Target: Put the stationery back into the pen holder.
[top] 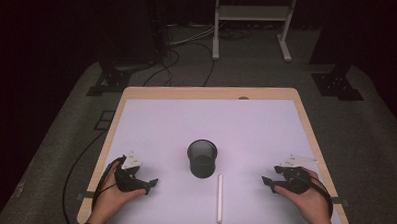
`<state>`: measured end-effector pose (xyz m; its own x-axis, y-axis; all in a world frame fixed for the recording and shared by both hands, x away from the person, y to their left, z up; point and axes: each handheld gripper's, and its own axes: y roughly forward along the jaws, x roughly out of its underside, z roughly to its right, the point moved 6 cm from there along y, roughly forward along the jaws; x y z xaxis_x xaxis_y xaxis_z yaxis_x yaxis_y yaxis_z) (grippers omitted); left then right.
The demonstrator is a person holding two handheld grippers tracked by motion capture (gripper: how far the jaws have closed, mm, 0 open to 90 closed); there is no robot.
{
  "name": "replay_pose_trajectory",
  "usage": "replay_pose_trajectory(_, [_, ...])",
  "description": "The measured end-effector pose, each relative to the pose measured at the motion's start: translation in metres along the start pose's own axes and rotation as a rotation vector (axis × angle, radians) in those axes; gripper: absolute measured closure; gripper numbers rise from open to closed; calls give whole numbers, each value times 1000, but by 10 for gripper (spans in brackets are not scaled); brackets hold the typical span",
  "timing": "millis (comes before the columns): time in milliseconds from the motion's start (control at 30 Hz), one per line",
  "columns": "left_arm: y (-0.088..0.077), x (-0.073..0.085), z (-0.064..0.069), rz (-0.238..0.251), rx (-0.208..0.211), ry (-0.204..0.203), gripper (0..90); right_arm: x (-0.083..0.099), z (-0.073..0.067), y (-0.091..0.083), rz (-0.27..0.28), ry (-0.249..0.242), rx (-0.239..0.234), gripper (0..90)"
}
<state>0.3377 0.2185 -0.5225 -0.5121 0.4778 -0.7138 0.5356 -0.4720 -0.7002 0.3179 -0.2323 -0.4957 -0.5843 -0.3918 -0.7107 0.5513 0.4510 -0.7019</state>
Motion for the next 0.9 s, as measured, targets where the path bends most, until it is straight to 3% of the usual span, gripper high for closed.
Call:
replay_pose_trajectory(567, [0,0,0,0,2,-1,3,-32,-52,26,0,-65,-106,383])
replay_pose_trajectory(900, [0,0,0,0,3,-3,3,-44,-74,40,2,-96,-146,399])
